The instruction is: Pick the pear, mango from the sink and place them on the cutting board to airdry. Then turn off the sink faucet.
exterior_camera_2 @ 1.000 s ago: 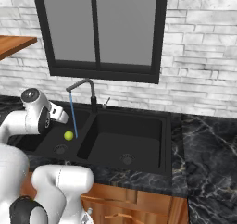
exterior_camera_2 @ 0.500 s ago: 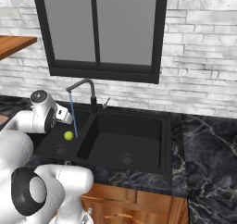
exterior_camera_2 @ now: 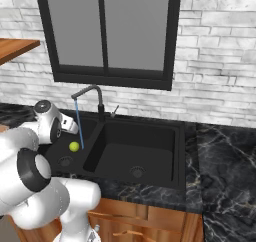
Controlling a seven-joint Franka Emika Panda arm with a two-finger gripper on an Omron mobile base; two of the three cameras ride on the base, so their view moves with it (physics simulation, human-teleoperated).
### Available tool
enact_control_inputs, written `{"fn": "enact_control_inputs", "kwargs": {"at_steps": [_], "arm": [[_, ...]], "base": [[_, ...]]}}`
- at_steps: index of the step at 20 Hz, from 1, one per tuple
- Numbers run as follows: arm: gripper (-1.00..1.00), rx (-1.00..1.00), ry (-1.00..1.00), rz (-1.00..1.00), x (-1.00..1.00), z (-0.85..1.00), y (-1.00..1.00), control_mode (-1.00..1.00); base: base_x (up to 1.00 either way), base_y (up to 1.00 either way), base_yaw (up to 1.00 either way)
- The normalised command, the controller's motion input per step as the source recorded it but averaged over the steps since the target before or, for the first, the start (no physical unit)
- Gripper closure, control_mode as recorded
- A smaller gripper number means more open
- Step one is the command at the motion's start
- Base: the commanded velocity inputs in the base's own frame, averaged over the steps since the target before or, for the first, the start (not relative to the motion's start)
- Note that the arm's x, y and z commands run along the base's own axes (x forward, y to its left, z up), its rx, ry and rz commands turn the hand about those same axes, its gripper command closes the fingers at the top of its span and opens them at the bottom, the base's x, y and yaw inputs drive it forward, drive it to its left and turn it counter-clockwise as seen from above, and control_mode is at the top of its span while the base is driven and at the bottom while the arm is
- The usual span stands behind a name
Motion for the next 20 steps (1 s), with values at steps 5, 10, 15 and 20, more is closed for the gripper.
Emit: {"fn": "enact_control_inputs", "kwargs": {"at_steps": [5,10,15,20], "arm": [[-1.00,0.00,0.00,0.00,0.30,-0.21,0.00,-1.00],[-1.00,0.00,0.00,0.00,0.14,-0.22,0.03,-1.00],[-1.00,0.00,0.01,0.00,0.11,-0.22,0.18,-1.00],[-1.00,0.00,0.04,0.00,0.18,-0.19,0.11,-1.00]], "base": [[0.00,0.00,0.00],[0.00,0.00,0.00],[0.00,0.00,0.00],[0.00,0.00,0.00]]}}
